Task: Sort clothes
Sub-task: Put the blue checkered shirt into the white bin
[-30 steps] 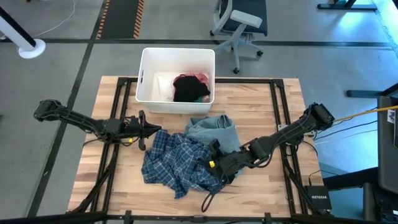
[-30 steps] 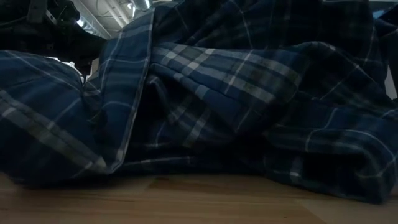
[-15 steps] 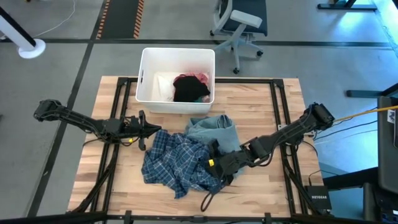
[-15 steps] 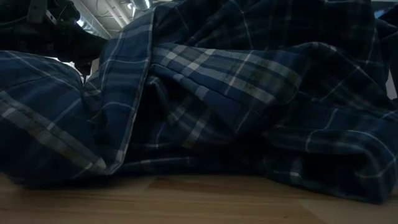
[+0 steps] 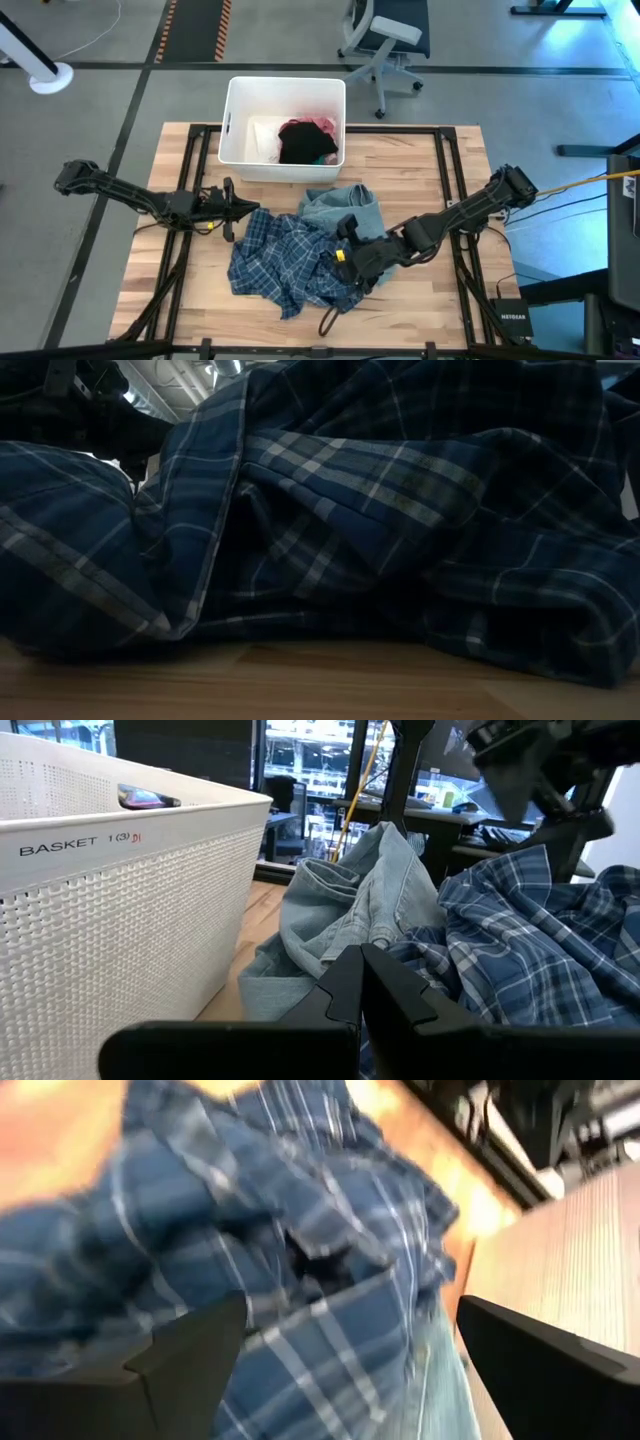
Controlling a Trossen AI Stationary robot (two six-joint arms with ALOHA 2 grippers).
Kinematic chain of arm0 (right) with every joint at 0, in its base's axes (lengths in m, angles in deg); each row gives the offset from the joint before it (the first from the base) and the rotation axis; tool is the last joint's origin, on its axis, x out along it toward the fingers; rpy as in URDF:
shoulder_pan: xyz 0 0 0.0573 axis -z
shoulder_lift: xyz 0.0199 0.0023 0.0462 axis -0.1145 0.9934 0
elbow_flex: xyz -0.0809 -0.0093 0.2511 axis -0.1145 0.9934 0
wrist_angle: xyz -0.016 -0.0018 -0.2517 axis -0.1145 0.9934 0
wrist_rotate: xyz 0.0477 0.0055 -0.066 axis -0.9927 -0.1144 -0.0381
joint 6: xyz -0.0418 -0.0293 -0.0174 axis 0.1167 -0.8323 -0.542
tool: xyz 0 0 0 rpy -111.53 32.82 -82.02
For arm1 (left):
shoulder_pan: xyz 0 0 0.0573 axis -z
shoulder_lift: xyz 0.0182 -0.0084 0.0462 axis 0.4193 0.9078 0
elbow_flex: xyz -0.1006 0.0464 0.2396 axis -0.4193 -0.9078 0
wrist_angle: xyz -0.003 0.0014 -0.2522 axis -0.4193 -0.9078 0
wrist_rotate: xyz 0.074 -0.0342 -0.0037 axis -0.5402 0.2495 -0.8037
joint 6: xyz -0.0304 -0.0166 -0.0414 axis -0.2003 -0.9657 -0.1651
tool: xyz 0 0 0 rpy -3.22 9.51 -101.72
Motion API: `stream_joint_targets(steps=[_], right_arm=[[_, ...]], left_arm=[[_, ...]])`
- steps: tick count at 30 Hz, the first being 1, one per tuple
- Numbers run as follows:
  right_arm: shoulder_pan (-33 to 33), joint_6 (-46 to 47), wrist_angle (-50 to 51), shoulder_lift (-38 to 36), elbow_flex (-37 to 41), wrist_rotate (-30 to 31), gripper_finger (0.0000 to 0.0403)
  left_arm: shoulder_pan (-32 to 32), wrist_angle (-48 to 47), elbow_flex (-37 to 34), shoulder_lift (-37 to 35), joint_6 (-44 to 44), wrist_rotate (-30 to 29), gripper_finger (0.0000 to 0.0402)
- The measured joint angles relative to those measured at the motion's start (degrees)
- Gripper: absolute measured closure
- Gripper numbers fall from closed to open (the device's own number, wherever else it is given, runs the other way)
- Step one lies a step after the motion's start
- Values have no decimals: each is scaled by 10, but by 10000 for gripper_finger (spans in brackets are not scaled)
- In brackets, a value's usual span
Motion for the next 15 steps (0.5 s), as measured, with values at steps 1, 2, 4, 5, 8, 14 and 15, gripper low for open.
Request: stream_joint_targets(steps=[1, 2, 4, 5, 8, 14, 15], right_arm=[[2, 6, 3, 1, 2, 5, 21], [4, 13, 3, 3, 5, 5, 21], [7, 22, 3, 9, 9, -6, 22], [8, 24, 5, 16, 9, -12, 22], [15, 28, 2, 36, 9, -40, 22], [35, 25, -13, 87, 10, -75, 23], [40, 20, -16, 95, 10, -75, 23]], left_arm=[[0, 0, 0, 0, 0, 0, 402], [0, 0, 0, 0, -2, 0, 402], [0, 0, 0, 0, -4, 0, 402], [0, 0, 0, 0, -4, 0, 402], [0, 0, 0, 0, -4, 0, 402], [0, 0, 0, 0, -4, 0, 402], [0, 0, 0, 0, -4, 0, 402]])
